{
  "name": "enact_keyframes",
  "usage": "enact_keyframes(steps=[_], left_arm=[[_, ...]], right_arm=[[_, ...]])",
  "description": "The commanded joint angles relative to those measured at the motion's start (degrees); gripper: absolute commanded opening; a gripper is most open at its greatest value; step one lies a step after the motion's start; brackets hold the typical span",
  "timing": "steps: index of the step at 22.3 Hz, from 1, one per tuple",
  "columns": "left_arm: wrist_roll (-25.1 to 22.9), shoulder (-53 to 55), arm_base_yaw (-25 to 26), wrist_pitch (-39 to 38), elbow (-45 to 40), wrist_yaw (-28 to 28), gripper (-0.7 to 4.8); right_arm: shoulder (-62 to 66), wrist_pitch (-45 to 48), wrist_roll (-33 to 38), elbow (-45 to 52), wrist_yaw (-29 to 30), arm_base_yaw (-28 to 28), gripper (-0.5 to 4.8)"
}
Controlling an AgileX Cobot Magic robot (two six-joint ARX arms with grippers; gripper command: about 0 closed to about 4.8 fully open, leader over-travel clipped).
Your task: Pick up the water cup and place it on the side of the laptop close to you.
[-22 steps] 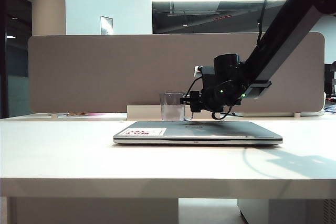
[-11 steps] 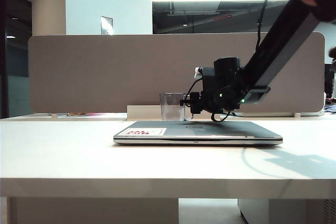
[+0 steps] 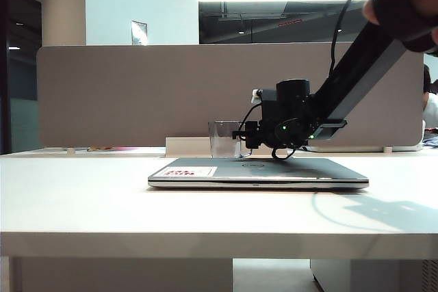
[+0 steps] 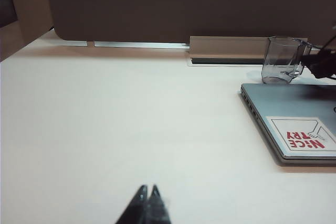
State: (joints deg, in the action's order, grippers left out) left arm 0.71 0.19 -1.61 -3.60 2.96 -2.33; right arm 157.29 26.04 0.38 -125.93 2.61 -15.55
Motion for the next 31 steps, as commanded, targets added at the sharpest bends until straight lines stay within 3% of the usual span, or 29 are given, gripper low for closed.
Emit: enact_keyframes(steps=[1,19,25,31], left_arm=[[-0.28,0.04,-0.07,1.14,0.09,0.17,-0.04],[-0.26,0.04,-0.07,1.14,0.09,0.15,-0.04],[-0.26,0.04,-0.07,1.11,0.09,0.17,-0.04],[-0.26,0.04,-0.07,1.11,0.09,0.15,-0.04]], right_arm=[[0.76,0.76,0.11,-1.86,0.07,-0.07,1.80],[0.96,1.66,1.33,-1.86,0.11,-0.11,-0.01],[-3.04,-1.81,1.29,-1.81,1.16,-0.11,-0.01],[-10.71,-13.86,1.07,-1.79,1.14,1.09,-0.01]])
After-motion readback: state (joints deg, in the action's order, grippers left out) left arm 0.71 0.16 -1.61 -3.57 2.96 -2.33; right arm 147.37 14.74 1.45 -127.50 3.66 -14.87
